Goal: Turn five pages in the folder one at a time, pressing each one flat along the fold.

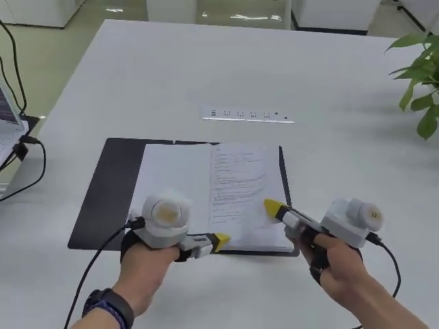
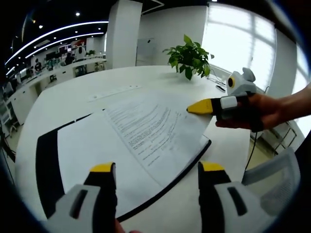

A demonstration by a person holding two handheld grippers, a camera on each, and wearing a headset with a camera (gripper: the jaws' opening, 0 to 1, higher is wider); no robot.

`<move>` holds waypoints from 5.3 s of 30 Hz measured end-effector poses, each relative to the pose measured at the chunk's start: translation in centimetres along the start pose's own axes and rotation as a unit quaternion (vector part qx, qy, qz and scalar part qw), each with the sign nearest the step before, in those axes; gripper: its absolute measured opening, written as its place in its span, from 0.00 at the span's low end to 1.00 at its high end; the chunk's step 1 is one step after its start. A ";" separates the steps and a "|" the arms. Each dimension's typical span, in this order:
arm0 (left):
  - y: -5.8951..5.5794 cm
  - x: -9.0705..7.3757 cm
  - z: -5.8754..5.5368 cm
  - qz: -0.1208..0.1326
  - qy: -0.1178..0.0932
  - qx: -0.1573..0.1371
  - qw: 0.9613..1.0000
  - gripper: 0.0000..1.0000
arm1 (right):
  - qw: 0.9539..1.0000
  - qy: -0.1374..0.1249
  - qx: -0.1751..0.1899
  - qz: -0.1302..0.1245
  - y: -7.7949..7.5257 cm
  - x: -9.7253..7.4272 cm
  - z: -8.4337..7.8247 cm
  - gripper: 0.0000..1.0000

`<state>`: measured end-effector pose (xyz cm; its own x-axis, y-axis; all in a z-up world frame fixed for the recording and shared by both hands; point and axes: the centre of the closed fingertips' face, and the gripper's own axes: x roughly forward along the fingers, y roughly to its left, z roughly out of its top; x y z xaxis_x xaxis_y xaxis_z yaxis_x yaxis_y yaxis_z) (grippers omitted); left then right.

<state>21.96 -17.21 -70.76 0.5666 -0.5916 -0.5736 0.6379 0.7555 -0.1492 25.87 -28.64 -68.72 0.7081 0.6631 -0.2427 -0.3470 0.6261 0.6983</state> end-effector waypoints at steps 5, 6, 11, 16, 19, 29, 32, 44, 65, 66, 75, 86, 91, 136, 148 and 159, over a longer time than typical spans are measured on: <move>0.8 -1.5 0.2 0.008 -0.011 -0.007 1.000 0.69 | 1.000 -0.002 -0.010 0.011 1.5 1.0 0.5 0.00; 1.0 -1.9 0.2 0.011 -0.013 -0.007 1.000 0.69 | 1.000 -0.003 -0.012 0.014 2.0 1.3 0.6 0.00; 1.8 -3.1 -0.1 0.021 -0.016 -0.006 1.000 0.70 | 0.999 0.000 -0.022 0.025 3.5 2.4 0.5 0.00; 2.9 -4.6 -0.6 0.030 -0.021 -0.006 0.999 0.71 | 0.999 0.005 -0.026 0.035 4.8 3.5 0.1 0.00; 4.0 -5.7 -0.9 0.042 -0.024 -0.012 0.999 0.71 | 0.999 0.006 -0.028 0.039 5.7 4.1 -0.2 0.00; 8.0 -9.7 -1.7 0.089 -0.039 -0.032 0.995 0.72 | 0.998 0.020 -0.033 0.059 8.6 6.4 -1.9 0.00; 8.9 -11.1 -2.5 0.100 -0.035 -0.025 0.994 0.72 | 0.997 0.028 -0.036 0.064 9.4 7.1 -2.6 0.00; 10.8 -14.6 -5.0 0.120 -0.040 -0.046 0.991 0.73 | 0.995 0.051 -0.031 0.075 11.4 9.9 -4.9 0.00; 13.0 -16.8 -4.4 0.127 -0.082 -0.086 0.985 0.73 | 0.990 0.117 -0.021 0.080 14.0 15.3 -10.8 0.00; 13.2 -16.9 -4.4 0.128 -0.083 -0.088 0.984 0.74 | 0.989 0.120 -0.020 0.079 13.9 15.5 -11.1 0.00; 14.7 -17.7 -5.4 0.136 -0.079 -0.101 0.982 0.73 | 0.987 0.146 0.000 0.064 12.8 17.3 -13.8 0.00; 15.3 -17.4 -6.7 0.132 -0.067 -0.109 0.983 0.72 | 0.984 0.177 0.003 0.019 10.2 19.1 -17.1 0.00; 15.1 -17.4 -6.6 0.130 -0.069 -0.112 0.983 0.71 | 0.983 0.180 0.014 -0.009 9.1 19.8 -17.9 0.01; 10.8 -11.6 -5.2 0.055 -0.046 -0.088 0.994 0.56 | 0.985 0.152 -0.057 0.053 11.0 8.9 -13.9 0.37; 9.1 -9.3 -5.6 0.035 -0.021 -0.072 0.997 0.36 | 0.989 0.132 -0.069 0.009 7.9 3.7 -12.1 0.36; 11.1 -6.2 -6.9 0.049 -0.004 -0.083 0.995 0.13 | 0.993 0.105 -0.056 -0.020 6.3 1.7 -10.7 0.34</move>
<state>21.92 -3.22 -74.46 0.6267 -0.5147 -0.5851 0.4845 0.8454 -0.2248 18.28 -19.19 -71.89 0.5824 0.7008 -0.4118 -0.3962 0.6871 0.6091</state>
